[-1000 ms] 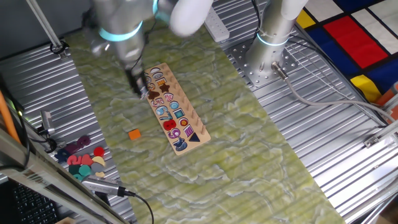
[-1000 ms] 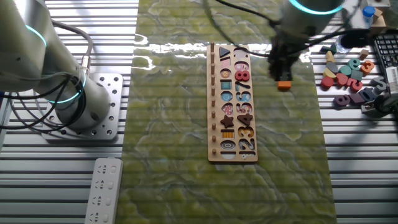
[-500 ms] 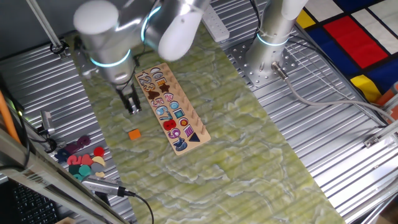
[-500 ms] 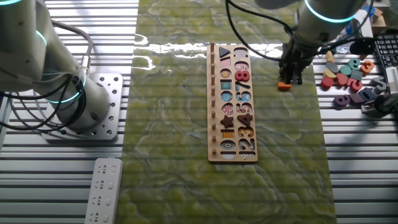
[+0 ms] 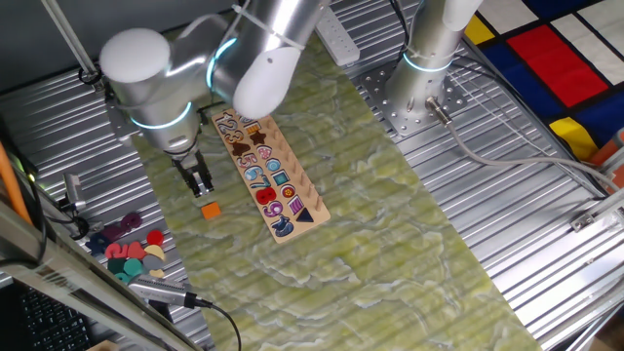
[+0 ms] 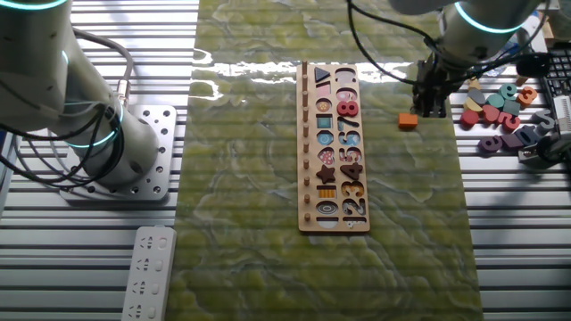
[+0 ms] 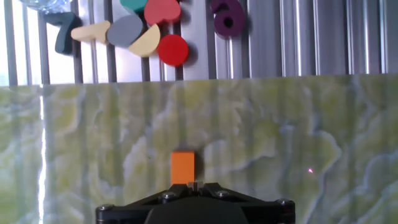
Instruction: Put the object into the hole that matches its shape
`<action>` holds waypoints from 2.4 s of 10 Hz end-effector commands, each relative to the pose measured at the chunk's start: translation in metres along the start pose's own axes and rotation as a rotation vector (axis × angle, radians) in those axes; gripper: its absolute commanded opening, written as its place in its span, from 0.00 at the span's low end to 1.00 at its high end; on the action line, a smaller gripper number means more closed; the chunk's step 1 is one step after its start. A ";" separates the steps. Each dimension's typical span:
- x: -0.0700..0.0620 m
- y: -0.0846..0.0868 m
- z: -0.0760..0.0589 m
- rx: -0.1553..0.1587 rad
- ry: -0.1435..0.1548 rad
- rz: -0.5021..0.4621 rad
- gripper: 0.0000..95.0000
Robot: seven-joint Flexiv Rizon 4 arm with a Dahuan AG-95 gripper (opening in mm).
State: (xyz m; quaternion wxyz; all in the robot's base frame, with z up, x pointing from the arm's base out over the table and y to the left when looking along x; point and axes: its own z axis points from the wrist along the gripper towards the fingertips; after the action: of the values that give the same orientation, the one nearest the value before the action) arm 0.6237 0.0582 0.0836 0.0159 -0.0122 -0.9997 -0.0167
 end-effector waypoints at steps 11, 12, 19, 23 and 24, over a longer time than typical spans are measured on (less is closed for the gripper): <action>0.004 0.002 0.002 -0.040 0.048 -0.043 0.00; 0.004 0.002 0.002 -0.042 0.045 -0.040 0.20; -0.003 0.008 0.022 -0.042 0.027 0.005 0.40; -0.007 0.012 0.043 -0.034 0.018 0.018 0.40; -0.007 0.012 0.047 -0.028 0.015 0.023 0.40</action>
State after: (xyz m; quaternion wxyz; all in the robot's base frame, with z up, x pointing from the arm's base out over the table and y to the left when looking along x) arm 0.6271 0.0711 0.0368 0.0231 -0.0241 -0.9990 -0.0298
